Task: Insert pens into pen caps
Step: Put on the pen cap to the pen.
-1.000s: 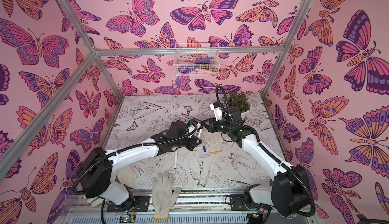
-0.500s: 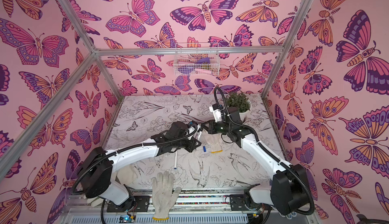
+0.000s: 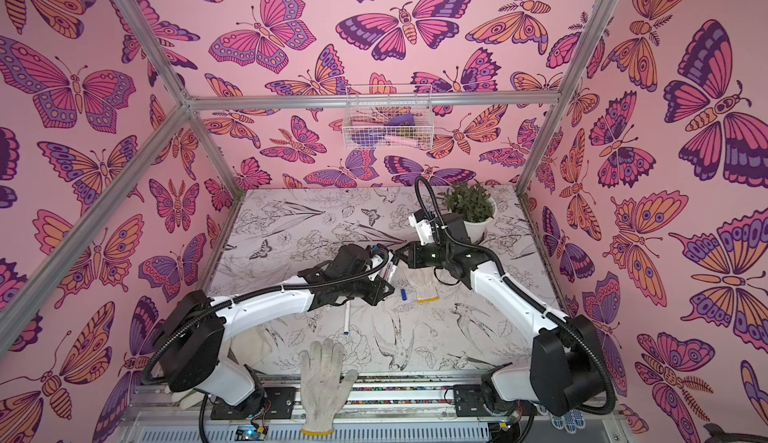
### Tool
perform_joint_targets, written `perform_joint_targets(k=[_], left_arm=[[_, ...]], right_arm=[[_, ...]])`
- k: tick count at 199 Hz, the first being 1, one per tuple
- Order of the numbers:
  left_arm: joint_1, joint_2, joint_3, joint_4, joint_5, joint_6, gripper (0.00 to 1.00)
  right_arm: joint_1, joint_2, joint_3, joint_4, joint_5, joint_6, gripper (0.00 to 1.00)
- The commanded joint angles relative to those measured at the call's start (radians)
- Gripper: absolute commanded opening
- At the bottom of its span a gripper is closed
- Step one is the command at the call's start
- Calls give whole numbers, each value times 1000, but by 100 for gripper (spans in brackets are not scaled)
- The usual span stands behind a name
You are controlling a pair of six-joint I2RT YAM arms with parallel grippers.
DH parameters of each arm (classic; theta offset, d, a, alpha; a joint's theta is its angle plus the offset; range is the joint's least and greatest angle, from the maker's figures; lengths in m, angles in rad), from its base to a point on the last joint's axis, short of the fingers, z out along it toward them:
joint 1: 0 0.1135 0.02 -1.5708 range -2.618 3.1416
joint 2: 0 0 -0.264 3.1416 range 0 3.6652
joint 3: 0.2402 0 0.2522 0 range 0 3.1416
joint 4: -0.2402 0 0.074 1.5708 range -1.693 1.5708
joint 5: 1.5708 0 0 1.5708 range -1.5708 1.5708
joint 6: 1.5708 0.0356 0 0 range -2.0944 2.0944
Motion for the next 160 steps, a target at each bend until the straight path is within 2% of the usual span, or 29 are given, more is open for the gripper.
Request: perform_joint_targets(k=[1, 47, 83, 103, 145, 160], left_arm=[[74, -31, 18, 331, -122, -67, 0], [20, 60, 58, 290, 34, 48, 0], [-11, 79, 53, 259, 33, 118, 0], [-11, 80, 50, 234, 43, 131, 0], [-9, 98, 18, 218, 52, 133, 0], [-6, 103, 6, 218, 55, 126, 0]], right_arm=[[33, 44, -59, -355, -138, -38, 4], [33, 29, -5, -260, -180, -4, 5], [11, 58, 26, -241, -180, 36, 12], [-18, 69, 28, -192, -203, 82, 19], [-70, 68, 24, 19, -266, 238, 47], [-95, 57, 25, 89, -264, 290, 52]])
